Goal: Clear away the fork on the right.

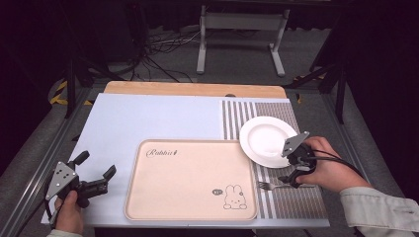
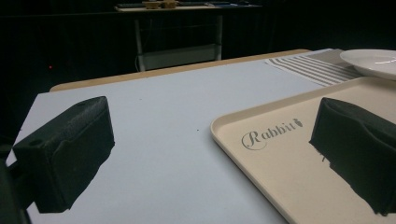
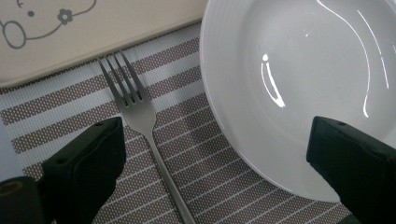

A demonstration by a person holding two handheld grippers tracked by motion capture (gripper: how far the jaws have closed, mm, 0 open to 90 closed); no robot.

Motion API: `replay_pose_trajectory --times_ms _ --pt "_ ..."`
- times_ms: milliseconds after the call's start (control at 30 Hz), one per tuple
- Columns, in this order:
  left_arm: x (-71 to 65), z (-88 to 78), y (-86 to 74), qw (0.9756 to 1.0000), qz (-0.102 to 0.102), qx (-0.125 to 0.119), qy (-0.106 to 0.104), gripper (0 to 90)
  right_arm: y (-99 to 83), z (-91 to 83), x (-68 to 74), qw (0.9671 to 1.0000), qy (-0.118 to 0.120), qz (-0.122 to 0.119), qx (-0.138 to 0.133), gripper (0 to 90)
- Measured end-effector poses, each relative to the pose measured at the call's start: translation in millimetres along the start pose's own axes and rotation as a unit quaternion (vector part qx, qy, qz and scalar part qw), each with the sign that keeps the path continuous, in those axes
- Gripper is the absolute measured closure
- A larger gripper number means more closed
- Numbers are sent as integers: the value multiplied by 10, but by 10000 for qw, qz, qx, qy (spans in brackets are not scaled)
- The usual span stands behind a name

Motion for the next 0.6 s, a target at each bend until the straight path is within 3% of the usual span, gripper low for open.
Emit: replay_pose_trajectory --times_ms 200,333,500,600 --pt "-5 -3 3 10000 13 9 14 3 -20 31 0 9999 61 -9 92 60" --pt "-1 -1 2 10000 7 9 18 3 -50 71 20 9993 127 -257 230 111" --pt "-4 5 0 10000 20 13 13 3 -82 114 79 9984 274 -328 379 187" --pt "-1 4 -1 10000 15 18 19 3 -98 163 89 9966 275 -588 501 217"
Point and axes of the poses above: each handheld gripper's, and its own axes: z roughly forward along the jaws, y roughly out of its top, x roughly to its left, the point moved 4 cm from there along z, roughly forward along the jaws, and after that the axes turned 5 degrees about x, right-handed, at the moved point
